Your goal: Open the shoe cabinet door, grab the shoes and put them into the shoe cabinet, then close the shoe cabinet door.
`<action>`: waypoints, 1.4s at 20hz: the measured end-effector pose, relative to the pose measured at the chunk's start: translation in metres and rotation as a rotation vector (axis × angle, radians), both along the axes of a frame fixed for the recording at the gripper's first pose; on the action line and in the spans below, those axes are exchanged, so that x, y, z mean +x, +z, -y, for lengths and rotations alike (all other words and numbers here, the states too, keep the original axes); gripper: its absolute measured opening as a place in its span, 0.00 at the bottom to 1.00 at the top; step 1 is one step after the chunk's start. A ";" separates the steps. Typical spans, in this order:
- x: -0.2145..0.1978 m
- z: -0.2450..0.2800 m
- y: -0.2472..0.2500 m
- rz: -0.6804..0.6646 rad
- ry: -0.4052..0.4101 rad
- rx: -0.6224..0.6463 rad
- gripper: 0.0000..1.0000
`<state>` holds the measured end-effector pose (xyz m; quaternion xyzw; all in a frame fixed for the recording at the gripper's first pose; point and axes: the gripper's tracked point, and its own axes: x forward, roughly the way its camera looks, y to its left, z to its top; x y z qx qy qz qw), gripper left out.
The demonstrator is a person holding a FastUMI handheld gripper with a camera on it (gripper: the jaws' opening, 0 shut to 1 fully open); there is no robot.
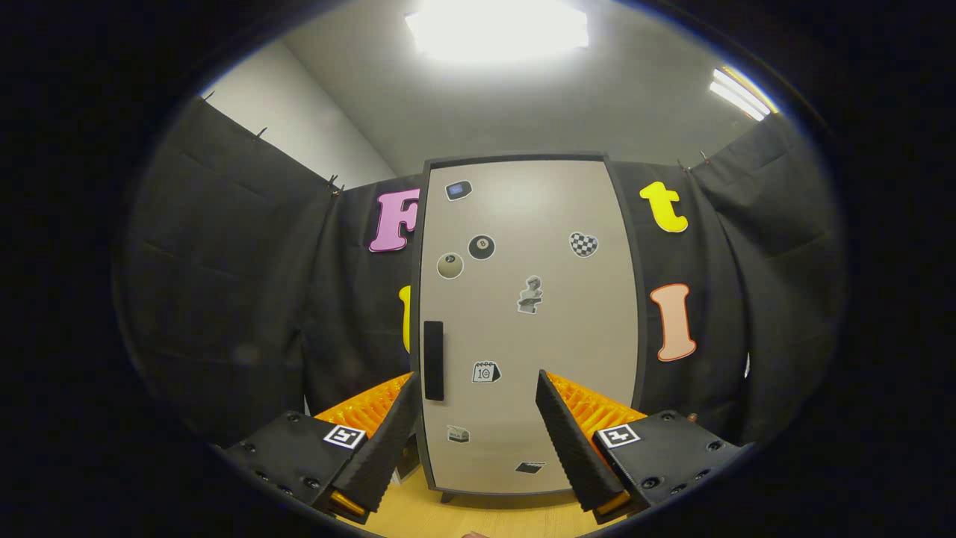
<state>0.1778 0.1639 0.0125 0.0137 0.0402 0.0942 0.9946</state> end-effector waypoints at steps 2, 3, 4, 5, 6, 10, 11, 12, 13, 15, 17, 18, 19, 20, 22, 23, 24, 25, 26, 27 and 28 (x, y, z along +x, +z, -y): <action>0.017 -0.011 -0.003 -0.002 0.008 0.002 0.97; 0.024 -0.018 -0.003 0.000 0.020 0.005 0.97; 0.031 -0.025 -0.002 0.006 0.031 0.009 0.97; 0.038 -0.030 0.000 0.017 0.037 0.012 0.97; 0.044 -0.033 0.001 0.029 0.038 0.013 0.97; 0.072 -0.050 -0.003 0.038 0.042 0.024 0.96; 0.080 -0.053 -0.005 0.033 0.043 0.025 0.96; 0.087 -0.056 -0.007 0.030 0.042 0.023 0.96; 0.093 -0.059 -0.009 0.028 0.041 0.018 0.96; 0.106 -0.066 -0.014 0.021 0.043 0.006 0.96; 0.118 -0.073 -0.023 0.004 0.050 0.003 0.96; 0.126 -0.077 -0.029 -0.007 0.053 0.004 0.96; 0.132 -0.079 -0.036 -0.021 0.053 0.002 0.96; 0.138 -0.082 -0.041 -0.034 0.052 -0.001 0.96; 0.146 -0.084 -0.052 -0.061 0.049 -0.001 0.96; 0.151 -0.086 -0.057 -0.072 0.051 0.001 0.97; 0.156 -0.086 -0.061 -0.081 0.049 0.001 0.96; 0.160 -0.087 -0.065 -0.092 0.048 0.000 0.96; 0.161 -0.090 -0.068 -0.101 0.049 0.003 0.92; 0.163 -0.092 -0.069 -0.109 0.048 0.006 0.90; 0.166 -0.092 -0.071 -0.115 0.043 0.007 0.85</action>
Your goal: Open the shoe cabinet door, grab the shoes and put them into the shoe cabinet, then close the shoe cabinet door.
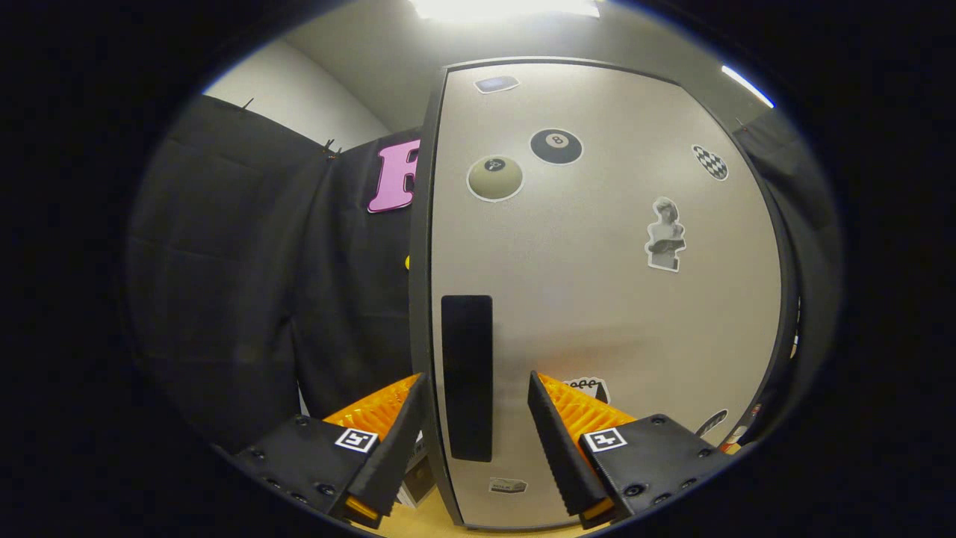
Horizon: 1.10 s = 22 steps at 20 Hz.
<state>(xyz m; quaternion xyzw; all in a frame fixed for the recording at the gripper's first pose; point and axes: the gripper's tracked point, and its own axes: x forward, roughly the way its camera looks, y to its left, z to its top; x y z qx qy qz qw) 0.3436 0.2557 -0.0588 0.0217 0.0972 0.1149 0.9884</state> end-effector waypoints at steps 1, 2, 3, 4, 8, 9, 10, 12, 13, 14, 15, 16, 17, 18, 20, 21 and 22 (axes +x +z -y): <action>0.003 0.000 -0.001 -0.004 -0.004 -0.001 0.77; 0.004 -0.002 -0.004 -0.011 -0.005 -0.003 0.68; 0.005 -0.004 -0.007 -0.021 -0.003 -0.002 0.65; 0.007 -0.006 -0.009 -0.027 -0.001 0.003 0.58; 0.007 -0.009 -0.009 -0.033 -0.002 -0.006 0.34; 0.006 -0.010 -0.011 -0.034 0.008 -0.017 0.34; 0.004 -0.009 -0.009 -0.039 0.016 -0.016 0.28; 0.004 -0.009 -0.011 -0.055 0.037 -0.010 0.19; 0.002 -0.008 -0.012 -0.062 0.049 -0.014 0.17; 0.000 -0.008 -0.011 -0.061 0.059 -0.013 0.17; -0.003 -0.007 -0.010 -0.064 0.070 -0.009 0.17; -0.005 -0.006 -0.010 -0.068 0.080 0.000 0.17; -0.008 -0.006 -0.009 -0.069 0.092 0.007 0.17; -0.011 -0.005 -0.008 -0.070 0.105 0.013 0.17; -0.016 -0.001 -0.006 -0.069 0.124 0.023 0.17; -0.017 0.000 -0.007 -0.071 0.130 0.024 0.17; -0.017 0.001 -0.006 -0.066 0.137 0.020 0.16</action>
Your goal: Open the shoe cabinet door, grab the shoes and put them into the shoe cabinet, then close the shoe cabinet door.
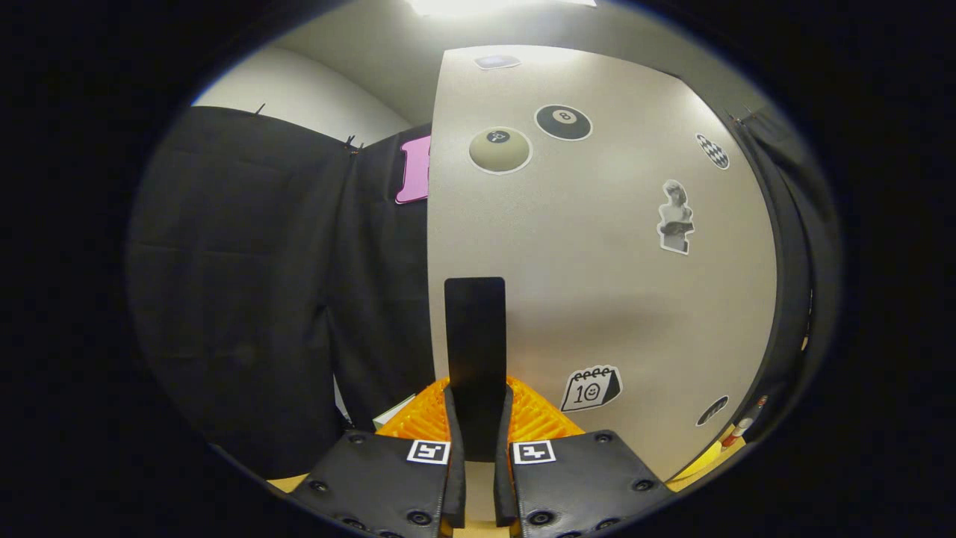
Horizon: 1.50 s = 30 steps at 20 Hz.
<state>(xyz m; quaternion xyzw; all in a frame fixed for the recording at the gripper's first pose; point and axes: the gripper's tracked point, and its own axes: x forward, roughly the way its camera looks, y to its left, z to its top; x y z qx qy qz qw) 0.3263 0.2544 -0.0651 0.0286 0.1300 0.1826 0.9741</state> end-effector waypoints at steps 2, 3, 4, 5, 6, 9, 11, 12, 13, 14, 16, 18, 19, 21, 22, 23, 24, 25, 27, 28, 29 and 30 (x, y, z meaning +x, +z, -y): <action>-0.004 0.002 0.001 -0.004 0.016 0.006 0.17; -0.008 0.003 0.002 -0.009 0.026 0.012 0.17; -0.013 0.005 0.004 -0.012 0.033 0.015 0.17; -0.016 0.006 0.004 -0.011 0.039 0.014 0.17; -0.018 0.007 0.006 -0.009 0.047 0.012 0.17; -0.027 0.011 0.009 -0.013 0.068 0.029 0.17; -0.037 0.014 0.011 -0.017 0.076 0.029 0.17; -0.039 0.017 0.012 -0.016 0.078 0.026 0.16; -0.043 0.020 0.014 -0.018 0.081 0.027 0.16; -0.046 0.022 0.014 -0.021 0.083 0.033 0.17; -0.054 0.026 0.018 -0.027 0.080 0.047 0.17; -0.057 0.031 0.018 -0.027 0.076 0.053 0.17; -0.059 0.034 0.019 -0.026 0.074 0.054 0.16; -0.065 0.039 0.020 -0.030 0.077 0.056 0.17; -0.067 0.042 0.021 -0.033 0.079 0.058 0.16; -0.069 0.045 0.022 -0.034 0.079 0.058 0.16; -0.072 0.049 0.023 -0.034 0.078 0.059 0.17; -0.074 0.053 0.024 -0.034 0.077 0.057 0.16; -0.077 0.060 0.025 -0.031 0.074 0.056 0.16; -0.080 0.064 0.025 -0.034 0.074 0.062 0.17; -0.081 0.067 0.026 -0.039 0.077 0.067 0.17; -0.083 0.071 0.027 -0.039 0.077 0.068 0.16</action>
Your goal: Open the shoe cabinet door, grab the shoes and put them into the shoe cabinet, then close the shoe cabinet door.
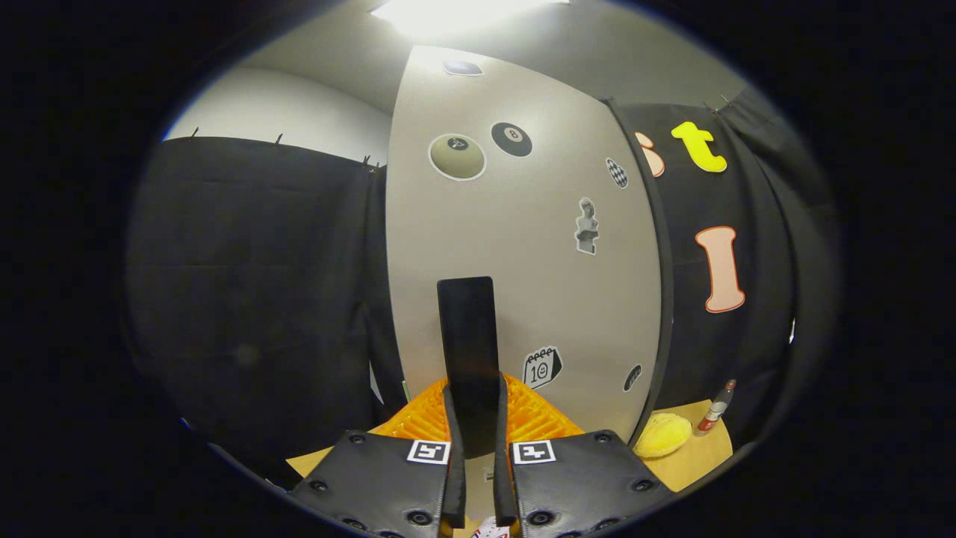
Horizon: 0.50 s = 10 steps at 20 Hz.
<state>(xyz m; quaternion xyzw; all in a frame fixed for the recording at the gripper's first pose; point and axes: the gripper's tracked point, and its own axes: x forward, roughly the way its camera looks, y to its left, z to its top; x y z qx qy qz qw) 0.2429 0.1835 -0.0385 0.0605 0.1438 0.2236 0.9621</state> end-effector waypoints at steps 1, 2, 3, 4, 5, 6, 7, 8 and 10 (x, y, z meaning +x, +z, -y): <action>-0.001 0.003 0.000 0.001 0.000 -0.006 0.16; -0.003 0.005 0.000 0.005 -0.001 -0.015 0.16; -0.006 0.009 0.001 0.008 -0.001 -0.022 0.16; -0.008 0.012 0.002 0.002 0.001 -0.016 0.16; -0.010 0.015 0.002 -0.010 0.006 0.000 0.16; -0.011 0.017 0.002 -0.021 0.009 0.015 0.16; -0.013 0.020 0.002 -0.022 0.007 0.018 0.16; -0.014 0.023 0.003 -0.016 0.000 0.010 0.16; -0.017 0.033 0.003 -0.003 -0.018 -0.022 0.16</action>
